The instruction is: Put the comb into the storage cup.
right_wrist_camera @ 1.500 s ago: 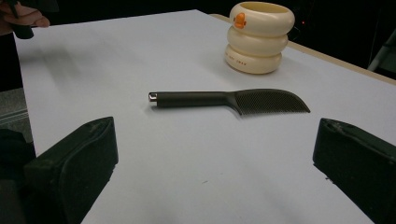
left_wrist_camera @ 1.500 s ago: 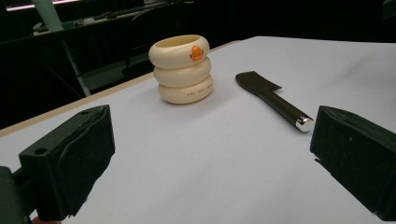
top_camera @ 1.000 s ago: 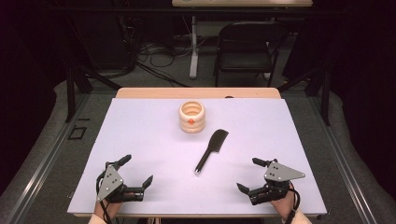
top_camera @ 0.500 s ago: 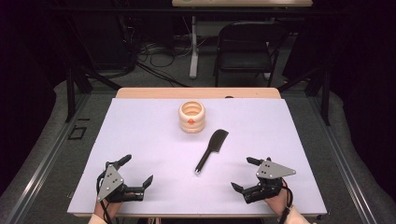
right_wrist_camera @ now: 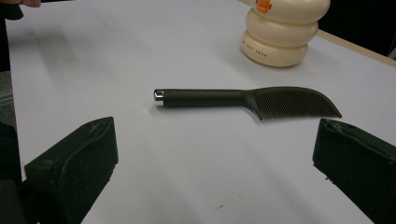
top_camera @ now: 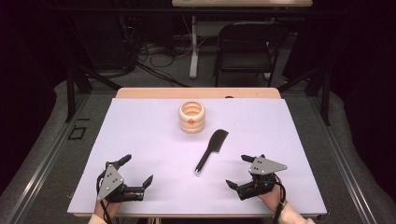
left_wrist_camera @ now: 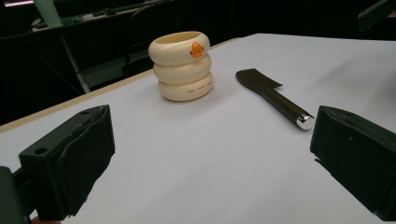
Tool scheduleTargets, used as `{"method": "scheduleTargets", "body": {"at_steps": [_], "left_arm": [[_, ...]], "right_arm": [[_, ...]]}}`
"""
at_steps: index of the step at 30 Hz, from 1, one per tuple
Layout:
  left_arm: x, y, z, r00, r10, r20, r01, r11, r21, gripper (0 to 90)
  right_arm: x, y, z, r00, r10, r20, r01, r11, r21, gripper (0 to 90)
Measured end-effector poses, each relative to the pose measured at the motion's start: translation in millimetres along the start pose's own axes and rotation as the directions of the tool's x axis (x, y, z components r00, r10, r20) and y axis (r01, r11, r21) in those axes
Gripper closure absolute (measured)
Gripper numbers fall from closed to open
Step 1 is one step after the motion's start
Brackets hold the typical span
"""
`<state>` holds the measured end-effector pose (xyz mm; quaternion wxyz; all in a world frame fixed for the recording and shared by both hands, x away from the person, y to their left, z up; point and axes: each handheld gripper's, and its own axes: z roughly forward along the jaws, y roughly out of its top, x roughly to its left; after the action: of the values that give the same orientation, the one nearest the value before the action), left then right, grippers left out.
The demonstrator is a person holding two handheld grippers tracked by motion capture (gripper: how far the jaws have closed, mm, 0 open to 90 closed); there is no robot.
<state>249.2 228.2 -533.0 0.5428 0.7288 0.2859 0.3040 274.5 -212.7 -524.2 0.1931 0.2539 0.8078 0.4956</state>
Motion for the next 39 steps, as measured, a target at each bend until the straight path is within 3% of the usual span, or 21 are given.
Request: {"method": "scheduleTargets", "body": {"at_steps": [39], "left_arm": [[0.6, -0.3, 0.3, 1.0, 0.001, 0.0, -0.001, 1.0, 0.005, 0.1]], "right_arm": [[-5.9, 13.6, 36.3, 0.9994, 0.007, -0.034, -0.005, 0.999, 0.052, 0.0]]}}
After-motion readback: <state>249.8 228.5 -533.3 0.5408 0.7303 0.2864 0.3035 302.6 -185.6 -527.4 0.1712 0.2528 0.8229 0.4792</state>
